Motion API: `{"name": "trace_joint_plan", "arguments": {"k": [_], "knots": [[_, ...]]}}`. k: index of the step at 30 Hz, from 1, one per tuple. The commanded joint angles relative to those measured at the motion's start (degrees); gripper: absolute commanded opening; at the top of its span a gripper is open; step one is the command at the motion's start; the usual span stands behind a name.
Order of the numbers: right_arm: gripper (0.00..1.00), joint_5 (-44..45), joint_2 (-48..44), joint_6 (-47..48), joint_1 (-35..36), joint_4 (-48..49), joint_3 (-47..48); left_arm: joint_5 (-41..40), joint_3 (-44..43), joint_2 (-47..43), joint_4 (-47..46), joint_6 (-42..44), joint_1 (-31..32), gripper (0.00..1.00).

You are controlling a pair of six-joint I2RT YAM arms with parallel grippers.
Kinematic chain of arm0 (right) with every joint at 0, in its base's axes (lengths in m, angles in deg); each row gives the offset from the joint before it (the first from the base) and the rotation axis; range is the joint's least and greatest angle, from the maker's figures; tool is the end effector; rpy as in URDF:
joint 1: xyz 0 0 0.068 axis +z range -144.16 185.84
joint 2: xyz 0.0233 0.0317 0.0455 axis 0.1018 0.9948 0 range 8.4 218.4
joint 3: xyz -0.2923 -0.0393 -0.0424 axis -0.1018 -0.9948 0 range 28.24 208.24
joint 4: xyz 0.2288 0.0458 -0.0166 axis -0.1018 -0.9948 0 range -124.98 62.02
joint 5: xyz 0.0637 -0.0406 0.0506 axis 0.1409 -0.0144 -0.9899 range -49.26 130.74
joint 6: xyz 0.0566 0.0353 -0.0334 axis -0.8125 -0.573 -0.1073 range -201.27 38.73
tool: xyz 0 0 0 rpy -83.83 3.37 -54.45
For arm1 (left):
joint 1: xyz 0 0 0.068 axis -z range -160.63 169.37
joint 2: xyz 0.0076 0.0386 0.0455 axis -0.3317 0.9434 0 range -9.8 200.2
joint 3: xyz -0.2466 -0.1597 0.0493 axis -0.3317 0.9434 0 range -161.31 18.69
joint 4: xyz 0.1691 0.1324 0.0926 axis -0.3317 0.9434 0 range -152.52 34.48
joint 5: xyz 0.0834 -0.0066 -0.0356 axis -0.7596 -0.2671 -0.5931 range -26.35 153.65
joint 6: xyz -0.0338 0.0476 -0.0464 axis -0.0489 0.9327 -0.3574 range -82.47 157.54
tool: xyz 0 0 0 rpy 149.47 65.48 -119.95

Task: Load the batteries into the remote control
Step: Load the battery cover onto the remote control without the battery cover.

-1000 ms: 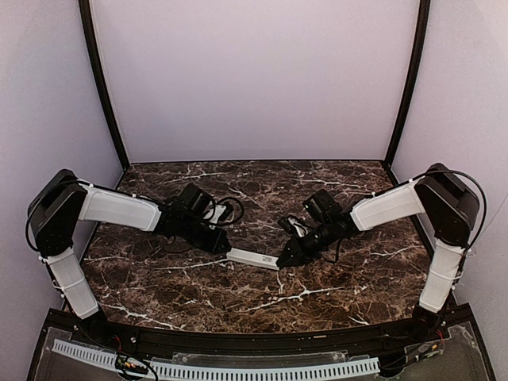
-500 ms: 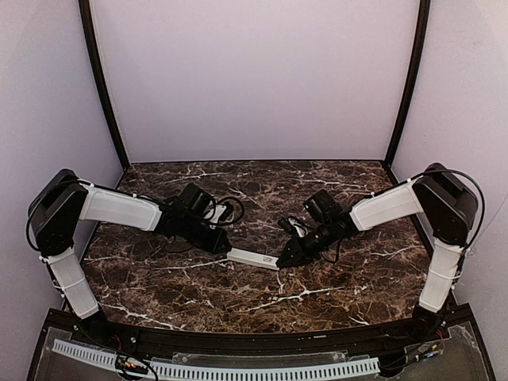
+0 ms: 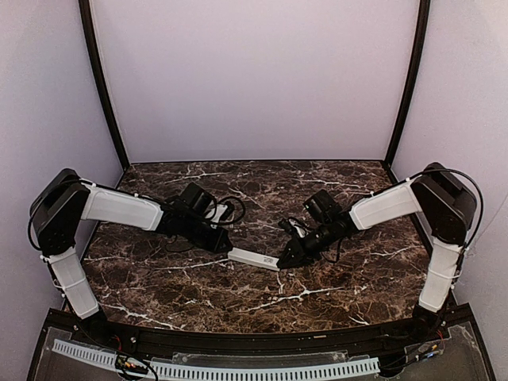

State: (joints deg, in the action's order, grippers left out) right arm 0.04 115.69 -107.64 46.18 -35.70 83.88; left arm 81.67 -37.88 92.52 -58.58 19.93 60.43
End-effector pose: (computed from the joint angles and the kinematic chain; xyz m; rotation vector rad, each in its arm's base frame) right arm 0.2393 0.2568 0.1542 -0.6233 2.7456 1.2897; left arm 0.2598 -0.2521 0.1825 0.6657 2.4743 -0.8136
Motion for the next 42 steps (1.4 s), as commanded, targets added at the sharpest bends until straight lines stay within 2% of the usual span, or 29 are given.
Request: {"name": "trace_joint_plan", "arguments": {"k": [1, 10, 18, 24, 29, 34, 42], "knots": [[0.21, 1.6, 2.5, 0.2, 0.4, 4.7, 2.2, 10.7, 0.4, 4.2, 1.6, 0.5, 6.7, 0.04], [0.19, 1.9, 1.0, 0.6, -2.3, 4.7, 0.3, 9.1, 0.2, 3.4, 3.1, 0.6, 6.8, 0.04], [0.27, 2.1, 0.3, 1.1, -3.6, 4.3, -0.5, 5.1, 0.9, 0.6, 3.5, -1.5, 3.7, 0.06], [0.32, 2.9, 0.2, 1.7, -4.8, 3.7, -1.0, 2.9, 2.3, -2.5, 2.9, -2.4, 2.0, 0.12], [0.39, 2.6, -0.1, 2.0, -5.4, 3.4, -0.7, 1.1, 4.1, -5.0, 1.4, -4.2, 0.3, 0.22], [0.41, 1.9, -0.6, 1.9, -5.5, 3.1, -0.7, -3.9, 4.7, -7.3, 2.5, -3.2, 0.3, 0.31], [0.43, 0.5, -2.0, 1.0, -5.4, 3.0, -2.3, -19.3, 1.2, -5.4, 10.8, 0.9, 2.8, 0.29]]}}
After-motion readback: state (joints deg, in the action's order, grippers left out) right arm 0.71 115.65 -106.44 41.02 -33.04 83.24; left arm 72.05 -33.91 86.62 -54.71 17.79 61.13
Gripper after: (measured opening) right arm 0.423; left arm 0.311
